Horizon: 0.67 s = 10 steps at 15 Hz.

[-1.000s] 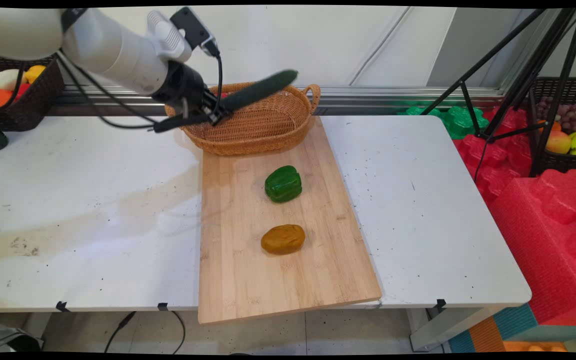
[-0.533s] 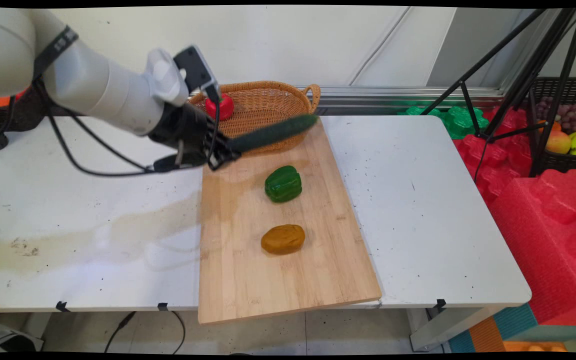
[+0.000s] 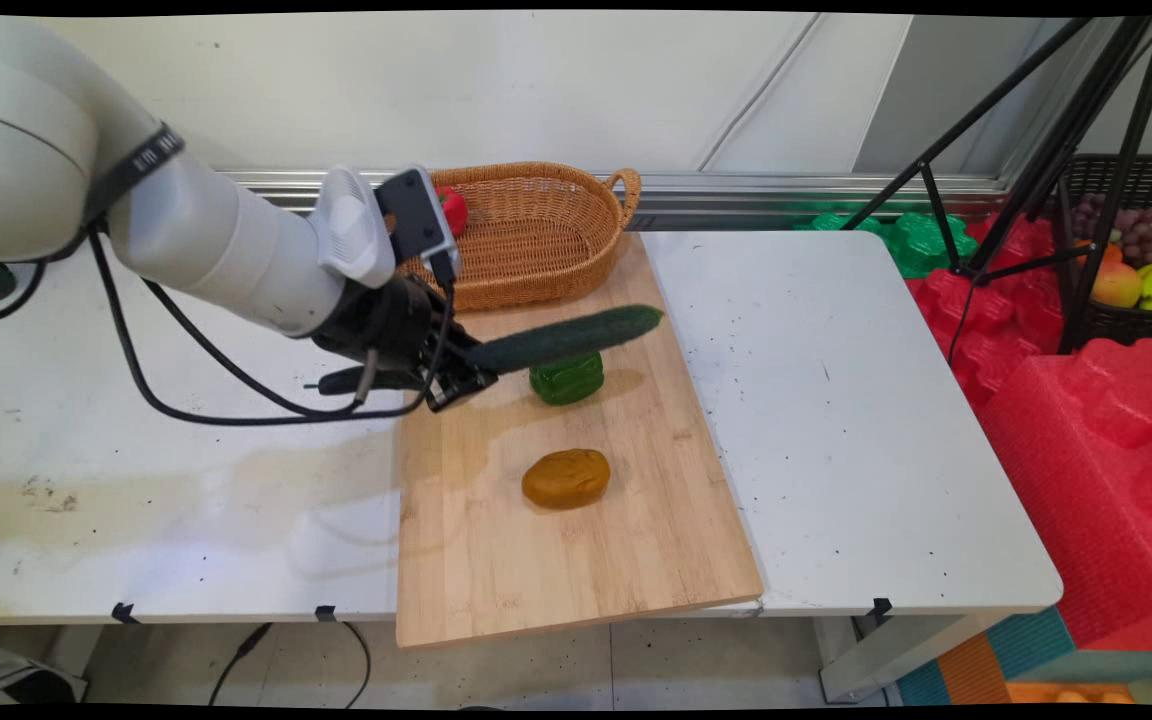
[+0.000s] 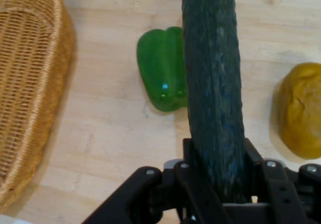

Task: Place the picked object on the cutting board

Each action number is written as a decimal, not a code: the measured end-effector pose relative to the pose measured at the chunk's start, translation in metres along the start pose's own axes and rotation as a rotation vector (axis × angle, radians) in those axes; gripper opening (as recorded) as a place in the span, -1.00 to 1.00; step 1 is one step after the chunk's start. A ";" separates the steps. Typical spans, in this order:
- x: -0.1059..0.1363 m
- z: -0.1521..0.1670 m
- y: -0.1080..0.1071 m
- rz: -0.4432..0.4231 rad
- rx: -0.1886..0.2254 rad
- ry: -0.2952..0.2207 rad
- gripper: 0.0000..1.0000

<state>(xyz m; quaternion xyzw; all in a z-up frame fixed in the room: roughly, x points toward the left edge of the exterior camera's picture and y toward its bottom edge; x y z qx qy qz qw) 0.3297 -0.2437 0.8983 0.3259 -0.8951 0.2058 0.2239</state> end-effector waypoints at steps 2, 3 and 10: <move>0.000 0.012 0.001 0.023 -0.014 -0.012 -1.00; 0.000 0.017 0.001 0.032 -0.017 -0.016 -1.00; 0.005 0.055 -0.006 0.089 -0.053 -0.036 -1.00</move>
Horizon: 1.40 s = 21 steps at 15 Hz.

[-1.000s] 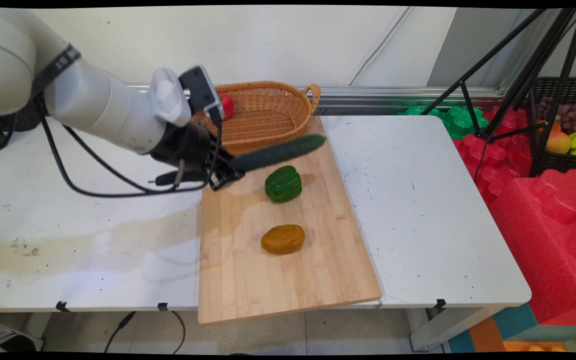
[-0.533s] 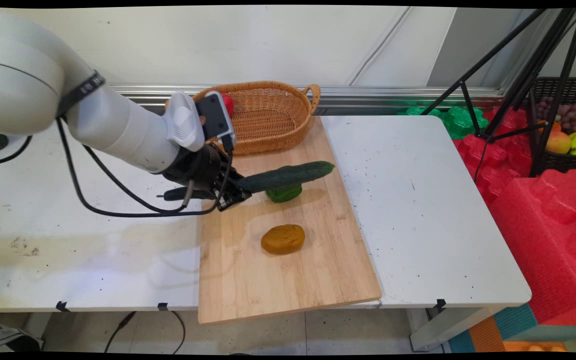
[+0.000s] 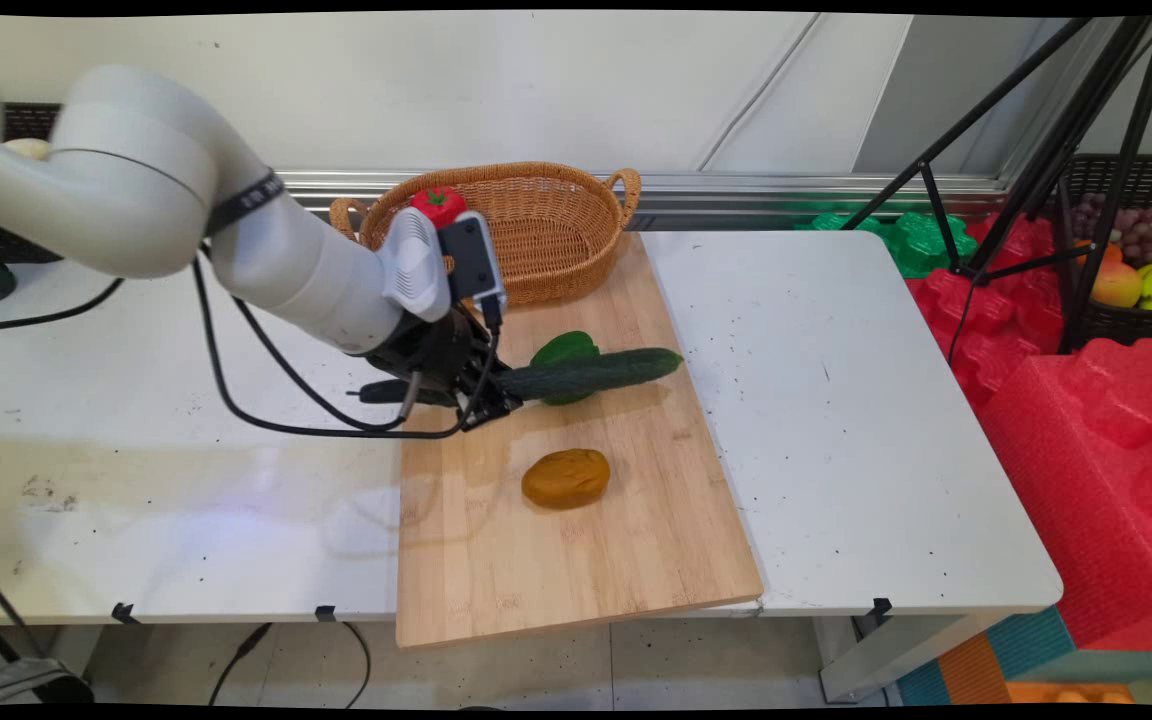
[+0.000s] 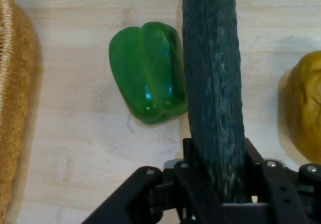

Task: Place the picked object on the cutting board

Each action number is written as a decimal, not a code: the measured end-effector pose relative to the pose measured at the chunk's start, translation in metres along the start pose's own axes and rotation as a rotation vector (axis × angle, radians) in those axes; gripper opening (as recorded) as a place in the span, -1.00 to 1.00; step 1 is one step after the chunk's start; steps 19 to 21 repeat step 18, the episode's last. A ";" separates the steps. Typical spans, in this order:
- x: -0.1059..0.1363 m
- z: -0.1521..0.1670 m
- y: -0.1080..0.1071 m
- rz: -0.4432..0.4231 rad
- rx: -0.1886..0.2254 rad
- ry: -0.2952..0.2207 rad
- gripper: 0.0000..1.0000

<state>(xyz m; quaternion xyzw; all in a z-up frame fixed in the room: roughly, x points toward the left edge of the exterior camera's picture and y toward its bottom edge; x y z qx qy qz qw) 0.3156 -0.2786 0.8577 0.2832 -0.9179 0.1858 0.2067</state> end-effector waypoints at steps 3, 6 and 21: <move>0.001 0.017 -0.005 0.023 -0.023 -0.010 -1.00; 0.002 0.032 -0.009 0.037 -0.045 -0.014 -1.00; -0.013 0.055 -0.018 0.036 -0.093 -0.017 1.00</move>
